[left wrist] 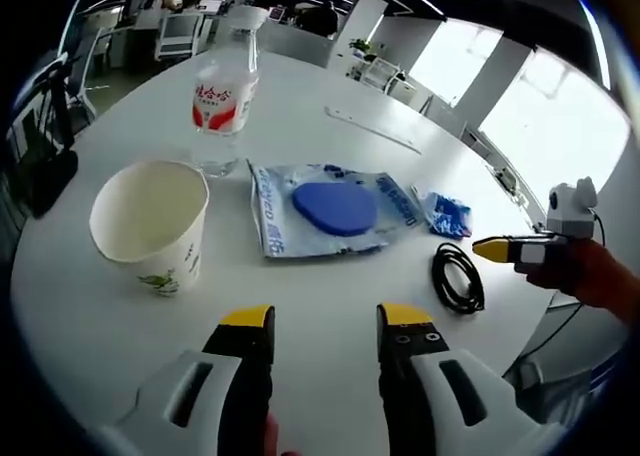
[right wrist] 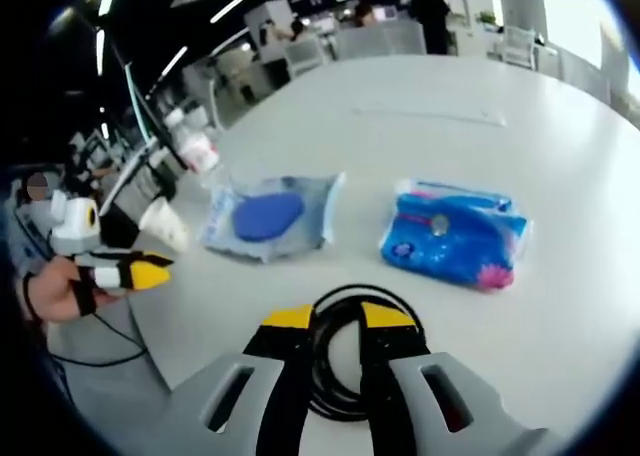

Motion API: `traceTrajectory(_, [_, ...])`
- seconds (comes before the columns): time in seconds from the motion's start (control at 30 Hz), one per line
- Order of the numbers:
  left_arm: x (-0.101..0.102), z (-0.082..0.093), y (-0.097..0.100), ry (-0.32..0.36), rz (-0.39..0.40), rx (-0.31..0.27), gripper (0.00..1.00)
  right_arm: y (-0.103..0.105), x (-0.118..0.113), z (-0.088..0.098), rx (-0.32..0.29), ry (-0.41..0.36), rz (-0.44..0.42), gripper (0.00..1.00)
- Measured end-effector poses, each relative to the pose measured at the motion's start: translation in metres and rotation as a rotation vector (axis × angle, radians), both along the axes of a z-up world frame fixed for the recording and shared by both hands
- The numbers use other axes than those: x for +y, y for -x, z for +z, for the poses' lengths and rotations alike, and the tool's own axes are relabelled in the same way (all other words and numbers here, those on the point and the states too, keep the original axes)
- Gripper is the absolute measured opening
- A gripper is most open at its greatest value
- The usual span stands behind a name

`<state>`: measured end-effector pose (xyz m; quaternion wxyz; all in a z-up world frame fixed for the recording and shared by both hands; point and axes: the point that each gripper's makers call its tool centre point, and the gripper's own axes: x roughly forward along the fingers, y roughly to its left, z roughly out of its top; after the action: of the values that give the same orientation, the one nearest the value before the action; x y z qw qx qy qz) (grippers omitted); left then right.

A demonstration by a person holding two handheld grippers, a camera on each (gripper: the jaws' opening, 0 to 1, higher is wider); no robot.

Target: Arrange the tabletop items into an orderly group along one side of the table until the central work area is clear of visible clutter.

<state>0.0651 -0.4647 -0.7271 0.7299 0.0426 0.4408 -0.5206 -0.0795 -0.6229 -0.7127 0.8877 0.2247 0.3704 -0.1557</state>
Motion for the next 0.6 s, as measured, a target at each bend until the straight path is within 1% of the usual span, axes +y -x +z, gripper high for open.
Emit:
traceTrajectory(0.17, [-0.008,0.0,-0.003,-0.001,0.009,0.003,0.39,-0.007,0.002,-0.005,0.002,-0.017,0.01,0.15])
traceTrajectory(0.33, [-0.014,-0.003,-0.01,-0.002,0.041,0.011,0.39,-0.015,0.002,-0.009,0.008,-0.025,0.022,0.16])
traceTrajectory(0.47, [-0.017,-0.004,-0.016,-0.01,0.074,0.009,0.38,-0.023,-0.001,-0.011,0.004,-0.036,0.017,0.16])
traceTrajectory(0.57, [-0.016,-0.007,-0.021,-0.026,0.117,0.01,0.38,-0.032,-0.004,-0.015,0.002,-0.045,0.016,0.17])
traceTrajectory(0.6, [-0.017,-0.007,-0.021,-0.025,0.133,0.019,0.38,-0.034,-0.004,-0.015,0.002,-0.048,0.017,0.17])
